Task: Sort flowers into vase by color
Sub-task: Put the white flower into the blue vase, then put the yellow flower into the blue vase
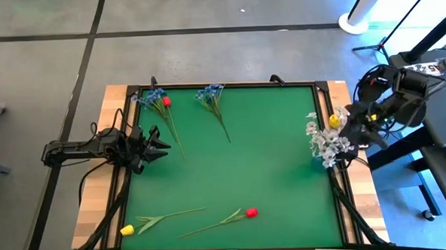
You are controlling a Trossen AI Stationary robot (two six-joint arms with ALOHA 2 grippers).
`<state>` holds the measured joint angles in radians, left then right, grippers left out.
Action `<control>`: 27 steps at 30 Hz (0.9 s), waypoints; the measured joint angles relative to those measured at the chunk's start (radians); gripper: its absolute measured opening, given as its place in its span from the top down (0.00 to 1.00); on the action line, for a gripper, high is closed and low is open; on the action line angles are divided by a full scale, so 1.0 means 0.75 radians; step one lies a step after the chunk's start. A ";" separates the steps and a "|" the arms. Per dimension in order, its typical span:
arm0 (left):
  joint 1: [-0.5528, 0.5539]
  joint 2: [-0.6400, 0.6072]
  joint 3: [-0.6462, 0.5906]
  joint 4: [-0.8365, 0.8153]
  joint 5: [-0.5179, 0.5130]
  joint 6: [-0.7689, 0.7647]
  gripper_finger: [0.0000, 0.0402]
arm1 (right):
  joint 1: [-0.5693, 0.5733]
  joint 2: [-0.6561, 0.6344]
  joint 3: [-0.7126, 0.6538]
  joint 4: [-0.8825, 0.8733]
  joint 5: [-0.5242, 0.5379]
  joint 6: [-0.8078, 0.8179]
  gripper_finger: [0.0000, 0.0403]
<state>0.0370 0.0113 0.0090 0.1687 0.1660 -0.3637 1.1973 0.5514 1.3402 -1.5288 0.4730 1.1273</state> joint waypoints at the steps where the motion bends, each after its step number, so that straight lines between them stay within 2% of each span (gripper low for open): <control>1: 0.000 0.000 0.000 0.000 0.000 0.000 0.67 | 0.000 0.000 0.017 0.000 -0.014 -0.031 0.53; 5: 0.000 0.000 0.000 0.000 0.000 0.000 0.67 | 0.000 0.000 0.109 0.010 -0.025 -0.212 0.53; 8: 0.000 0.000 0.000 0.000 0.000 0.000 0.67 | 0.000 0.000 0.173 0.070 0.044 -0.408 0.53; 11: 0.000 0.000 0.000 0.000 0.000 0.000 0.67 | 0.000 -0.001 0.193 0.201 0.227 -0.649 0.53; 15: 0.000 0.000 0.000 0.000 0.000 0.000 0.67 | 0.000 0.001 0.147 0.376 0.540 -0.952 0.53; 18: 0.000 0.000 0.000 0.000 0.000 0.000 0.67 | 0.002 0.041 0.079 0.509 0.672 -1.173 0.53; 21: 0.000 0.000 0.000 0.000 0.000 0.000 0.67 | 0.001 0.106 0.036 0.711 0.865 -1.407 0.53; 24: 0.000 0.000 0.000 0.000 0.000 0.000 0.67 | 0.000 0.138 0.042 0.837 0.897 -1.505 0.53; 27: 0.000 0.000 0.000 0.001 0.000 0.000 0.67 | 0.000 0.141 0.046 0.872 0.914 -1.511 0.53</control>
<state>0.0368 0.0113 0.0090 0.1692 0.1659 -0.3637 1.1973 0.6575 1.3745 -0.8747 1.1589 -0.0057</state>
